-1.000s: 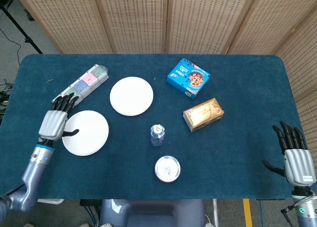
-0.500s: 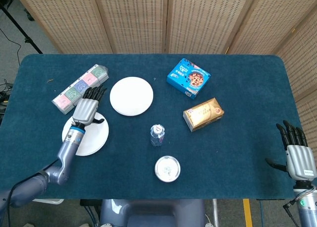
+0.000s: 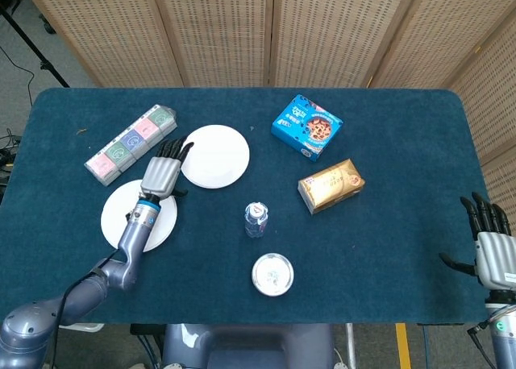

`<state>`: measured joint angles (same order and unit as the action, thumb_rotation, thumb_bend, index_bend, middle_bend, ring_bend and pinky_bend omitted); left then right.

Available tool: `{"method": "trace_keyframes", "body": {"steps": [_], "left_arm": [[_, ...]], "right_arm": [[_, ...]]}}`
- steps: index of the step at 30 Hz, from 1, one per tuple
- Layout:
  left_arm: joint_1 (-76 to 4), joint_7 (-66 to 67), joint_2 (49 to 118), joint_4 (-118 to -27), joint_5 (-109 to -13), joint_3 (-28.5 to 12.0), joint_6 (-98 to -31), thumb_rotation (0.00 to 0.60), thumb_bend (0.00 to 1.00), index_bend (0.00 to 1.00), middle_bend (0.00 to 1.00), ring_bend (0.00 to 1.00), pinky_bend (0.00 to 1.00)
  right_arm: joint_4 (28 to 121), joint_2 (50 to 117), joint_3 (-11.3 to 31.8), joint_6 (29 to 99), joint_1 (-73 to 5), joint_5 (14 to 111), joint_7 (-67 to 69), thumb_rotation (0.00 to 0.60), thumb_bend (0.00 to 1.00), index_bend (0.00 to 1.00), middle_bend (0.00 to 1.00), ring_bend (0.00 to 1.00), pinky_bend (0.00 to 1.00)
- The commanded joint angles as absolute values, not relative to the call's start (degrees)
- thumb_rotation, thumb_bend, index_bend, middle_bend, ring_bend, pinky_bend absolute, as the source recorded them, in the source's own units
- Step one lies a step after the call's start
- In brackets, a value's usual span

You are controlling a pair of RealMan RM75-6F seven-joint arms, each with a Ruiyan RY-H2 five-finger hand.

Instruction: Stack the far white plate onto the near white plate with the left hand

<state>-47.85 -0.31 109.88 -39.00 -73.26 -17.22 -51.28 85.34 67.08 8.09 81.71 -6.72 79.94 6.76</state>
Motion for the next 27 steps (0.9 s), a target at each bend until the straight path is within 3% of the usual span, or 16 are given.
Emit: {"method": "trace_keyframes", "body": {"steps": [1, 8, 13, 17, 27], "left_arm": [[-50.3, 0.5, 113.2, -34.7, -71.7, -17.9, -48.8, 0.600, 0.12, 0.12, 0.00, 0.00, 0.00], [-52.5, -0.3, 116.7, -29.3, -70.8, -18.3, -47.4, 0.600, 0.23, 0.22, 0.00, 0.00, 0.00], [-53.1, -3.2, 118.6, -26.4, -71.3, -18.1, -48.6, 0.600, 0.42, 0.44, 0.00, 0.00, 0.00], [-52.9, -4.2, 119.6, -24.6, -71.5, -17.6, -48.7, 0.600, 0.44, 0.60, 0.00, 0.00, 0.00], [-52.5, -8.0, 120.6, -22.1, -71.9, -17.6, -51.6, 0.600, 0.48, 0.87, 0.00, 0.00, 0.00]], "right_arm": [[85.2, 67.0, 8.2, 81.6, -6.7, 79.8, 7.0, 0.600, 0.00, 0.00, 0.00, 0.00, 0.00], [85.3, 66.8, 8.3, 81.9, -6.6, 79.8, 7.4, 0.600, 0.00, 0.00, 0.00, 0.00, 0.00], [85.2, 66.8, 8.3, 81.7, -6.7, 79.6, 7.5, 0.600, 0.00, 0.00, 0.00, 0.00, 0.00], [85.0, 66.8, 8.3, 81.5, -6.7, 79.5, 7.5, 0.600, 0.00, 0.00, 0.00, 0.00, 0.00], [85.0, 66.9, 8.2, 81.0, -6.9, 79.5, 7.5, 0.600, 0.00, 0.00, 0.00, 0.00, 0.00]]}}
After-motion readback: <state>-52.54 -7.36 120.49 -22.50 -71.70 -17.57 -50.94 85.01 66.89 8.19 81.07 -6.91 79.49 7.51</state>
